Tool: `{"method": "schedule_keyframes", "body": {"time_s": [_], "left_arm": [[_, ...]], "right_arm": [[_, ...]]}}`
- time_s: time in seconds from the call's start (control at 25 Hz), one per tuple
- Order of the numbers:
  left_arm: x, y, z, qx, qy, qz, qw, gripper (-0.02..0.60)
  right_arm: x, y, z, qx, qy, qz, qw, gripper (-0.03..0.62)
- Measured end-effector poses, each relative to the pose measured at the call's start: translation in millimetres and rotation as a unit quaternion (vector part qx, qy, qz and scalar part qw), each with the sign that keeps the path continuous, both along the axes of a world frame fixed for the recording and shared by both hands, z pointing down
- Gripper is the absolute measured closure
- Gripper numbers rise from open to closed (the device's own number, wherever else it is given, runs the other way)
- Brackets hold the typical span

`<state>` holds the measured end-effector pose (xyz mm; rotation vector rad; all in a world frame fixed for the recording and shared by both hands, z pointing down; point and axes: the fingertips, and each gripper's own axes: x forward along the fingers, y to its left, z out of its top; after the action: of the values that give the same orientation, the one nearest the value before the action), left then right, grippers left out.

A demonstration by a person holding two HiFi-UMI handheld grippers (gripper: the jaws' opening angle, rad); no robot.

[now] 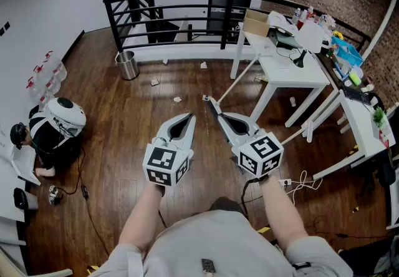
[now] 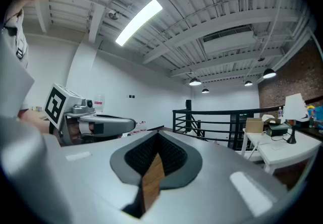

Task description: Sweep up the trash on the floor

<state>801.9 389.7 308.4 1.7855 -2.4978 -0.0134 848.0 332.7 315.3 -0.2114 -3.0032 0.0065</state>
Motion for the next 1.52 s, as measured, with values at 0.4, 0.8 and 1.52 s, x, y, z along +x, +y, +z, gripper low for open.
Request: {"method": "schedule_keyframes", "body": {"time_s": [0.4, 0.8, 1.52], "left_arm": [[-37.4, -72.2, 17.4, -0.011, 0.009, 0.015, 0.9998, 0.575], [-92.5, -218.2, 33.7, -0.029, 0.024, 0.013, 0.9992, 0.575], [-214.9, -428.5, 66.1, -0.047, 0.051, 0.066, 0.9954, 0.575]], "right_arm": [[-31.8, -70.1, 9.0, -0.045, -0.011, 0.001, 0.999, 0.594], [-83.8, -220.2, 17.5, -0.049, -0.008, 0.006, 0.999, 0.594], [-193.5, -429.7, 42.2, -0.068, 0.018, 0.068, 0.995, 0.594]]}}
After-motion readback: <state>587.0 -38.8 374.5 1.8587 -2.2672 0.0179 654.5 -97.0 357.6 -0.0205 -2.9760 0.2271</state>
